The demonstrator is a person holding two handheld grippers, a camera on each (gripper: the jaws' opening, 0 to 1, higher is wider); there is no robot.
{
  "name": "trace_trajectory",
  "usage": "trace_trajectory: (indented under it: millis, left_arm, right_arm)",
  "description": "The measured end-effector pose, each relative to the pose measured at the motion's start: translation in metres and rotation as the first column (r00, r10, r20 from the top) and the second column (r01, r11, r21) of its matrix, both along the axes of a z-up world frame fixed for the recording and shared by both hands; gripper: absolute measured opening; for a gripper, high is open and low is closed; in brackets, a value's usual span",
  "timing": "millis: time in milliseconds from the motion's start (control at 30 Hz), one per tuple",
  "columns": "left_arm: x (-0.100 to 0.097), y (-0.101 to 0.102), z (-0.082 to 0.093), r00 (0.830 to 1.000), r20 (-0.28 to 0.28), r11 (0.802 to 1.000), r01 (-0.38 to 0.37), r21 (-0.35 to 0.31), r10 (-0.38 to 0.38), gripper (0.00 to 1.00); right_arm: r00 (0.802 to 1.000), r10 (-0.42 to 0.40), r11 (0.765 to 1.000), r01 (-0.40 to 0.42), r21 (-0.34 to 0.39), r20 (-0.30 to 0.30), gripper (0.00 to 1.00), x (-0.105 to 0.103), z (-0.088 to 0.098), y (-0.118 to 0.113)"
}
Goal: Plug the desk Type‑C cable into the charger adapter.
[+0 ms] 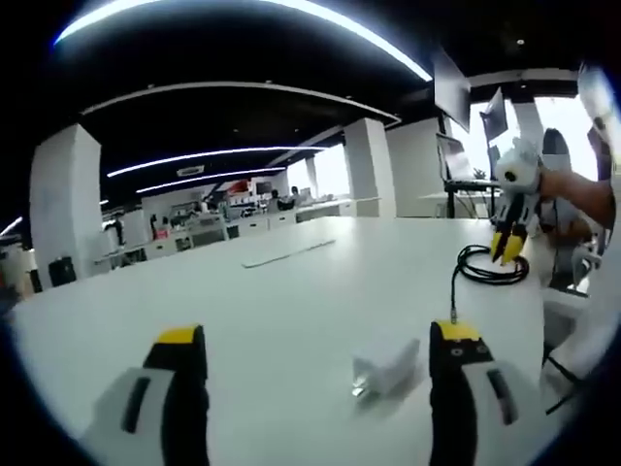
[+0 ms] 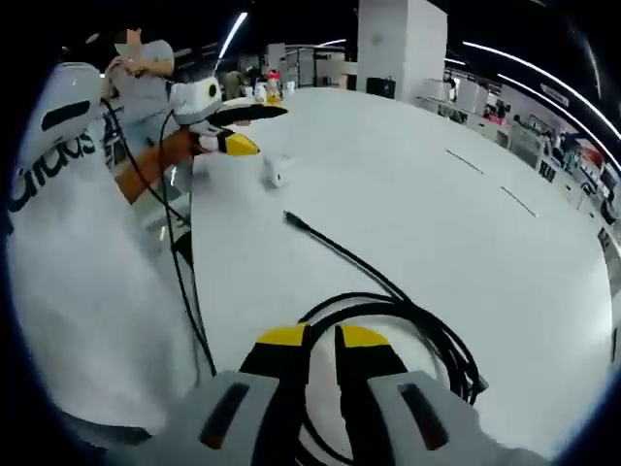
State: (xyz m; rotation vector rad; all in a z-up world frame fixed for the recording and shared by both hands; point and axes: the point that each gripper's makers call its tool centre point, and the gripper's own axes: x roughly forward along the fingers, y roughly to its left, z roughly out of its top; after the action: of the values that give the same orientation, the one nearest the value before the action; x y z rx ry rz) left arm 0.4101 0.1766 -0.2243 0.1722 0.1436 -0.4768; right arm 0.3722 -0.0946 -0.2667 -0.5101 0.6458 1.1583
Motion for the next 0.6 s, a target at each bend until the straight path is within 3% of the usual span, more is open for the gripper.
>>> trace_trajectory:
  millis: [167,600]
  left_arm:
    - [-0.002,-0.019,-0.006,0.995,-0.043,0.995,0.091,0.039,-0.089,0.84]
    - [-0.001,-0.038,-0.020,0.959,-0.126,0.954,0.270,0.128,-0.254,0.68]
  right_arm:
    - [0.988,0.119,0.993,-0.118,-0.016,0.094,0.10,0.003,0.005,0.024]
    - [0.960,0.260,0.966,-0.257,-0.041,0.104,0.10,0.009,-0.006,0.066]
